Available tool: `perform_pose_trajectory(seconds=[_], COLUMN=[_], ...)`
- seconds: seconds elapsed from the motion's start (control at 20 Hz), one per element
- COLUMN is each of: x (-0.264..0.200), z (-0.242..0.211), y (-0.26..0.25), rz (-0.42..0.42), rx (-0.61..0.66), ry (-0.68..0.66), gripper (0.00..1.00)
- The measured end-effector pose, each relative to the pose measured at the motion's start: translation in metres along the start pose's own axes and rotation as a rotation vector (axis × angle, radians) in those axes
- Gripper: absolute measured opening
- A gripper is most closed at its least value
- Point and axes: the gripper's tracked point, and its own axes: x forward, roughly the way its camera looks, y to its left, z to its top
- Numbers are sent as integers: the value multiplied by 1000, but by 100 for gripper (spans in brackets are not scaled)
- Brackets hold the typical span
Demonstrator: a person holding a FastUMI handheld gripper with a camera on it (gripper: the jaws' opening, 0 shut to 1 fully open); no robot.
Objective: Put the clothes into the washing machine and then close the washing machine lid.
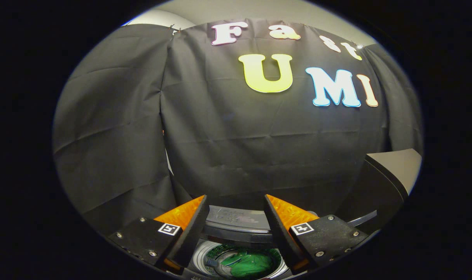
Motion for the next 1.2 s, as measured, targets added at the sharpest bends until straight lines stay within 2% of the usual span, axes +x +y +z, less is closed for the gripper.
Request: perform_pose_trajectory(seconds=[0.2,0.4,0.7,0.95,1.2], x=[-11,-25,-43,-74,-117], z=[-26,-58,-84,-59,-10], y=[-1,-6,0,9,-18], rz=[2,12,49,91,21], rx=[-54,-44,-43,-43,-35], ry=[26,57,84,17,-96], gripper=[88,91,93,94,94])
